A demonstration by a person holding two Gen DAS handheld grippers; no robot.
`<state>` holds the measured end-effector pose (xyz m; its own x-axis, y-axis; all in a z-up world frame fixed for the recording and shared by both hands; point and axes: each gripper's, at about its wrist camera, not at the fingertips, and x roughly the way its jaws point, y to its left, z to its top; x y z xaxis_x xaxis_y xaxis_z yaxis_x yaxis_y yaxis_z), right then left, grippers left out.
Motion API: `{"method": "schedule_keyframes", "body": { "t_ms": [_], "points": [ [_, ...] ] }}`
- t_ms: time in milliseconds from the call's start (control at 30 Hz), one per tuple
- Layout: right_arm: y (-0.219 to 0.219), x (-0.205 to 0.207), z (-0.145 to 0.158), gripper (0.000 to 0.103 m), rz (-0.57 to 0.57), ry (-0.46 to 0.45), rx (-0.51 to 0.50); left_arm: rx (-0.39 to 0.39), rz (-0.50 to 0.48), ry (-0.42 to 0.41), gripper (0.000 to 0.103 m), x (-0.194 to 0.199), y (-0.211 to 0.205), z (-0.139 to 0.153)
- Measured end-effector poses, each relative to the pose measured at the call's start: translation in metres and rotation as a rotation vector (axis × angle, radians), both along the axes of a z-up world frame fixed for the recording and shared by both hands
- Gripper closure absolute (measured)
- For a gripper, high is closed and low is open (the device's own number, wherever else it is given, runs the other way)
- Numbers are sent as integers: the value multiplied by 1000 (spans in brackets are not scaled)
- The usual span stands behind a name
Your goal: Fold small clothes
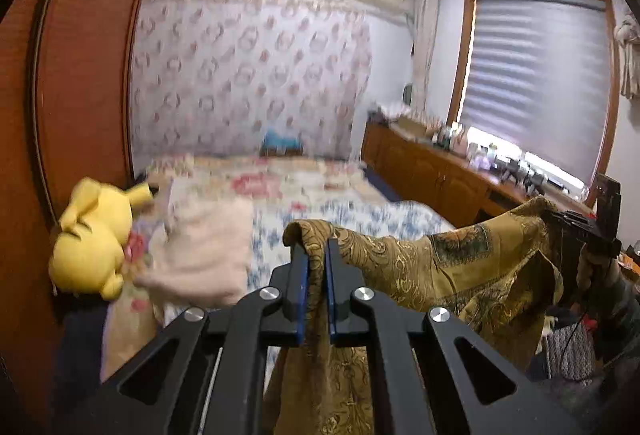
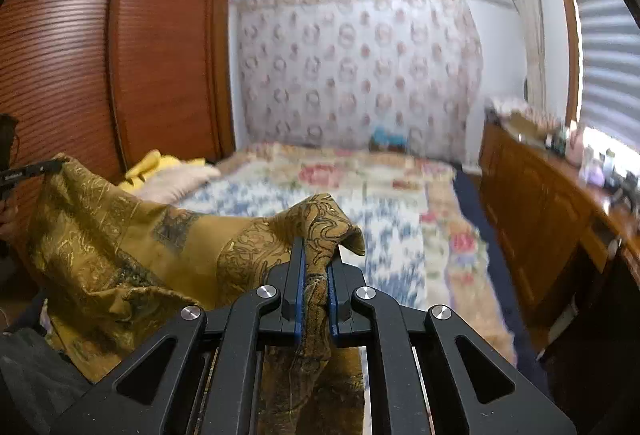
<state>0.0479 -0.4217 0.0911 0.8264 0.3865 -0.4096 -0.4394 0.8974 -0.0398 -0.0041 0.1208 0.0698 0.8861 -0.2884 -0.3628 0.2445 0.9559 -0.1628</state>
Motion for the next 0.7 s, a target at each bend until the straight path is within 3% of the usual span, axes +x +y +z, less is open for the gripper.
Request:
{"method": "schedule_keyframes", "body": {
  "t_ms": [233,400,500,533,600,700],
  "points": [
    [8,17,96,97,28,-155,-17,73,39,-116,99,39,6,84],
    [30,101,137,97,-17,-150,-98,141,114,-100,96,123,10,109],
    [44,185,119,95,-103,-70,-149,188,138,-31,89,194,10,89],
    [46,210,105,88,-122,-27,-173,197,141,1,89,215,11,75],
    [50,267,59,79,-186,99,-234,191,124,92,86,250,13,39],
    [38,303,-5,79,-230,251,-217,172,92,202,73,266,15,-11]
  ]
}}
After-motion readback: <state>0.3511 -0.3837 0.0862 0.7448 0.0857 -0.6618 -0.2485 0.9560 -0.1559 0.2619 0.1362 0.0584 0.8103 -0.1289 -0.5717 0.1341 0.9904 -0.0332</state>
